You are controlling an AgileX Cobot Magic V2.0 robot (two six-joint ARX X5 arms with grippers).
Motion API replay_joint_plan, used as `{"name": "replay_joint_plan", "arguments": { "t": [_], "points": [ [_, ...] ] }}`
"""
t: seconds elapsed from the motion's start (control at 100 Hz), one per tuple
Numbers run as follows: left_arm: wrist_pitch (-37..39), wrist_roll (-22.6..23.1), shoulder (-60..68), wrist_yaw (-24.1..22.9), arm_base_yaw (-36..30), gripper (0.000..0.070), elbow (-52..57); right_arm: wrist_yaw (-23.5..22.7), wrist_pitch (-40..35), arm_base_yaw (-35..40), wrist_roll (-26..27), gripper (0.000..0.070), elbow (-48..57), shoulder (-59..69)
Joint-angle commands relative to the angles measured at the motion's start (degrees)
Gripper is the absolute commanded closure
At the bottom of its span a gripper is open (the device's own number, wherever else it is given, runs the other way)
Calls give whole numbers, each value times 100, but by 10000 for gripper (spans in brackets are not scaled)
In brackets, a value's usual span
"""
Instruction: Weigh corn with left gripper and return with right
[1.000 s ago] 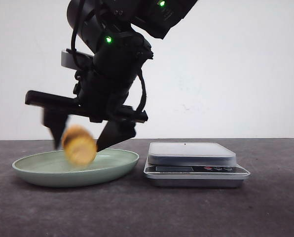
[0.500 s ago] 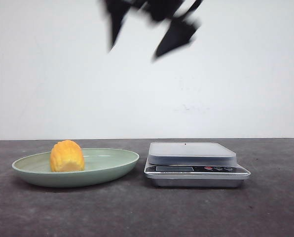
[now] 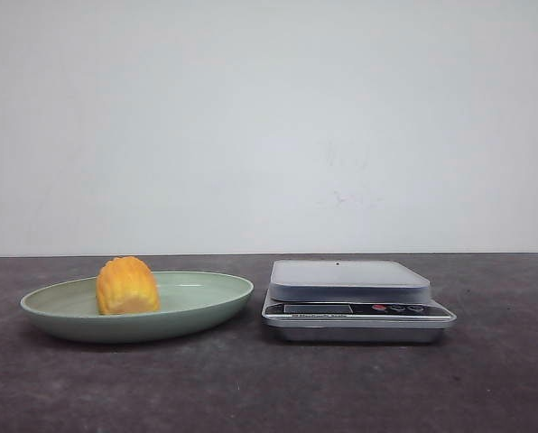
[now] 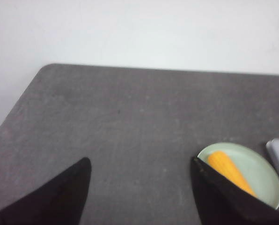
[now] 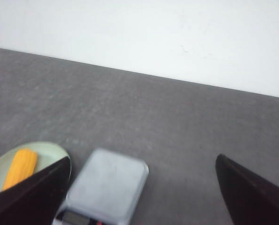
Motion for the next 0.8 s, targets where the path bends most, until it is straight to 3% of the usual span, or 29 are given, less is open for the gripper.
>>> {"name": "replay_joint_plan", "arguments": {
  "t": [0.0, 0.15, 0.33, 0.45, 0.56, 0.6, 0.66, 0.79],
  "points": [
    [-83, -24, -7, -20, -48, 307, -79, 15, -433, 42, 98, 85, 68, -273],
    [267, -59, -229, -13, -50, 308, -636, 50, -1207, 42, 240, 85, -79, -1182],
    [957, -138, -824, 4, -50, 317, -1432, 238, -1215, 39, 243, 100, -398, -2135],
    [1331, -151, -1263, 39, -55, 371, -1928, 225, -1220, 37, 365, 199, -723, -2417],
    [1569, -249, -1554, 306, -52, 494, -2232, 142, -1191, 35, 437, 305, -1091, -2496],
    [1683, -247, -1620, 356, -55, 561, -2315, 142, -1137, 31, 439, 423, -1237, -2496],
    [1853, -240, -1670, 374, -55, 700, -2406, 142, -984, 31, 435, 700, -1464, -2496],
    [2520, -37, -1674, 533, -55, 700, -2542, 129, -247, 39, 426, 685, -2031, -2496]
  ]
}}
